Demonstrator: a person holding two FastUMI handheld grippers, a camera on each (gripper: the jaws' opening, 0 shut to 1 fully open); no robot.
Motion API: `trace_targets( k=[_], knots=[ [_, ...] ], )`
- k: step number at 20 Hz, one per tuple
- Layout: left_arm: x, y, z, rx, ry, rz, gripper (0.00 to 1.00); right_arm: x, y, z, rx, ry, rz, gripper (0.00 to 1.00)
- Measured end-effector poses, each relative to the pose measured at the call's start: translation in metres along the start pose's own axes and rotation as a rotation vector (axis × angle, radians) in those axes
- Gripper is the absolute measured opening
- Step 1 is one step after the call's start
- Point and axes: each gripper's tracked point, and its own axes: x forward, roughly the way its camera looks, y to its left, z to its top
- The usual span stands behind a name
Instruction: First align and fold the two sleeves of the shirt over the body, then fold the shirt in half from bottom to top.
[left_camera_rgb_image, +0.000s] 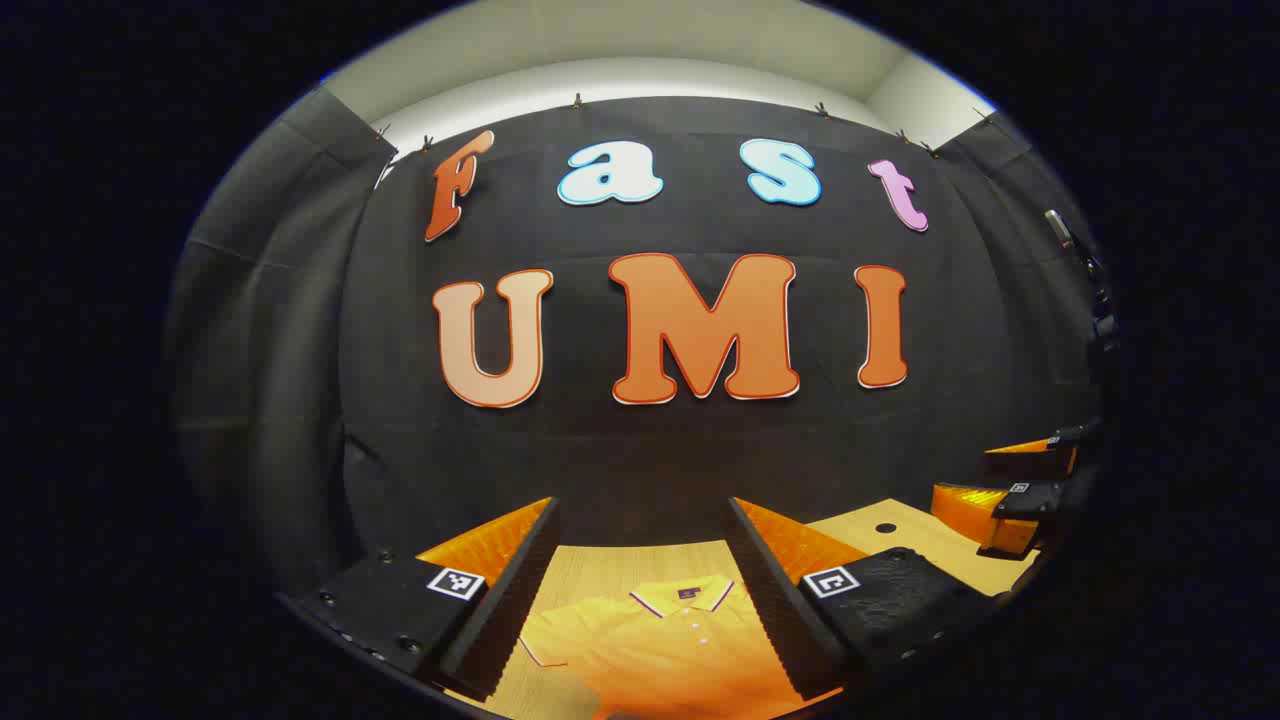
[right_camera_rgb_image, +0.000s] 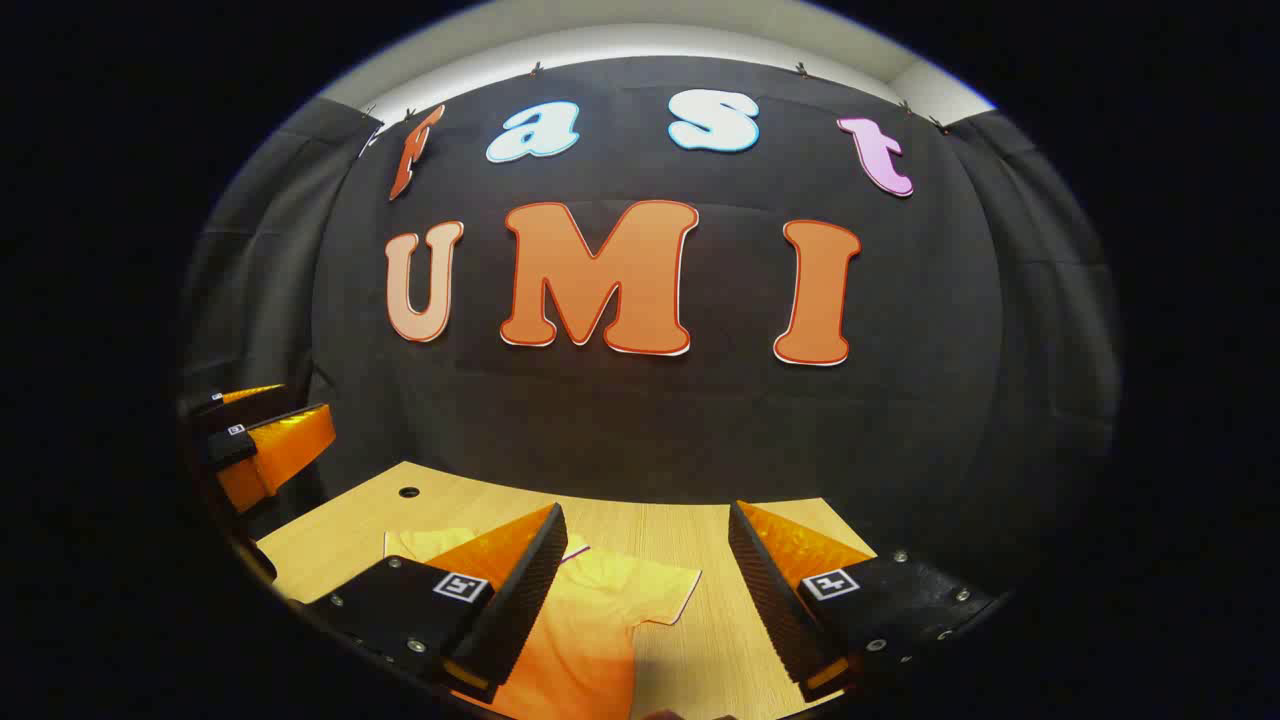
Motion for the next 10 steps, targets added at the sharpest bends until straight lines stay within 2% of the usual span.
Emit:
trace_targets(
  k=[10],
  knots=[
    [0.002,0.024,-0.007,-0.019,0.001,-0.023,0.99,-0.007,0.026,0.009,-0.012,0.008,-0.006,0.98]
  ],
)
